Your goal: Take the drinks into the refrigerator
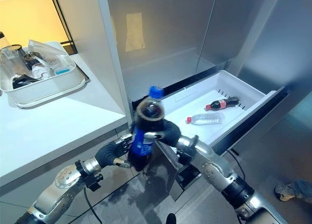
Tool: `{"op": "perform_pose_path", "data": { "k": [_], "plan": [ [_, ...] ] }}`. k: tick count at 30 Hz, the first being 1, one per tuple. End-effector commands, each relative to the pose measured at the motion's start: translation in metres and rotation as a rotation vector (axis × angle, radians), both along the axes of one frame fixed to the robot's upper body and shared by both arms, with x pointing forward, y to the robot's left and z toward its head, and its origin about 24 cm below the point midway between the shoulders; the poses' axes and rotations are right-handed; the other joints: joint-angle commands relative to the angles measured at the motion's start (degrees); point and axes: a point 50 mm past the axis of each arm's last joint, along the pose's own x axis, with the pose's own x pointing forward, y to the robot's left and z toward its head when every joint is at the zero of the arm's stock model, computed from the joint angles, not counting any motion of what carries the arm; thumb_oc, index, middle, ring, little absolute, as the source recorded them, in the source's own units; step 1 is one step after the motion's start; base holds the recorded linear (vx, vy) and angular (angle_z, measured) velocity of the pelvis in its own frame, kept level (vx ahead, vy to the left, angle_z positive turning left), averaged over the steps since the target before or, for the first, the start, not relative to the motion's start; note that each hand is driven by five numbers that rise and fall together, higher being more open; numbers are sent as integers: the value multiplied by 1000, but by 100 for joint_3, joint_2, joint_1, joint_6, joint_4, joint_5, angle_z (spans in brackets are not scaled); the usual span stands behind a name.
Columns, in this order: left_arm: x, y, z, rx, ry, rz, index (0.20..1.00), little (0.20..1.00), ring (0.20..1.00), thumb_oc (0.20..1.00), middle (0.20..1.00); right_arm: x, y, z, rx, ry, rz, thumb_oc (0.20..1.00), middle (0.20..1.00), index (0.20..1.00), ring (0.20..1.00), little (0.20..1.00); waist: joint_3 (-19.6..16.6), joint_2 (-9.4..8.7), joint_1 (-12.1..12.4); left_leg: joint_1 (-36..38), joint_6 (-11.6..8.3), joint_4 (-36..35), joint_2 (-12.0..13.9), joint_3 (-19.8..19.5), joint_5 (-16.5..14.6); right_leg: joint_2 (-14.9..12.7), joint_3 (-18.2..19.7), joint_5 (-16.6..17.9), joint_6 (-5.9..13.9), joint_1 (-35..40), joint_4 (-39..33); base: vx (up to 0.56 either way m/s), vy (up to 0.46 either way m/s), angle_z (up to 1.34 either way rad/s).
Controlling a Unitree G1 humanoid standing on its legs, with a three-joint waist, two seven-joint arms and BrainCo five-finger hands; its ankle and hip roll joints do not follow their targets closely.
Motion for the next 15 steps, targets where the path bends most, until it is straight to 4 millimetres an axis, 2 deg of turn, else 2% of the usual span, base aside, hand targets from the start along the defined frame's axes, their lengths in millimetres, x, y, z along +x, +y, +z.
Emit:
{"op": "perform_pose_path", "data": {
  "k": [1,5,6,8,9,10,12,15],
  "plan": [
    [3,1,19,-79,-83,1,1000,1000,1000,1000,1000,7,-19,61,197,-259,-89,200,200,200,200,200,-89,-113,91,55,109,6,-84,-253,-327,-328,-190,-478,552,16,749,0,0,0],
    [-2,11,16,-87,-74,51,1000,1000,1000,1000,1000,8,-51,63,185,-291,-237,200,200,200,200,200,-101,-138,67,56,110,6,-83,-264,-335,-323,-188,-473,556,8,741,0,0,0],
    [-4,19,18,-92,-88,93,1000,1000,1000,1000,1000,6,-67,67,162,-323,-302,200,200,200,200,200,-108,-145,65,55,110,6,-79,-265,-334,-319,-191,-478,556,7,738,0,0,0],
    [-5,21,18,-109,-86,114,1000,1000,1000,1000,1000,5,-75,68,158,-334,-335,200,200,200,200,200,-116,-148,62,55,110,6,-77,-268,-334,-319,-197,-479,556,6,739,0,0,0],
    [-7,31,15,-138,-81,188,1000,1000,1000,1000,1000,4,-91,70,143,-355,-417,200,200,200,200,200,-117,-161,68,50,114,6,-81,-274,-334,-318,-206,-471,556,-1,736,0,0,0],
    [-7,31,15,-138,-81,188,1000,1000,1000,1000,1000,4,-91,70,143,-355,-417,200,200,200,200,200,-119,-160,68,51,114,6,-81,-275,-334,-318,-206,-472,557,0,736,0,0,0],
    [-9,44,14,-149,-92,273,1000,1000,1000,1000,1000,2,-109,71,124,-375,-504,200,200,200,200,200,-111,-173,80,41,115,6,-82,-283,-332,-316,-213,-469,553,5,730,0,0,0],
    [-13,53,13,-165,-97,341,1000,1000,1000,1000,1000,-1,-119,74,89,-395,-542,200,200,200,200,200,-110,-193,105,36,118,6,-83,-292,-333,-314,-211,-465,548,10,722,0,0,0]
  ]
}}
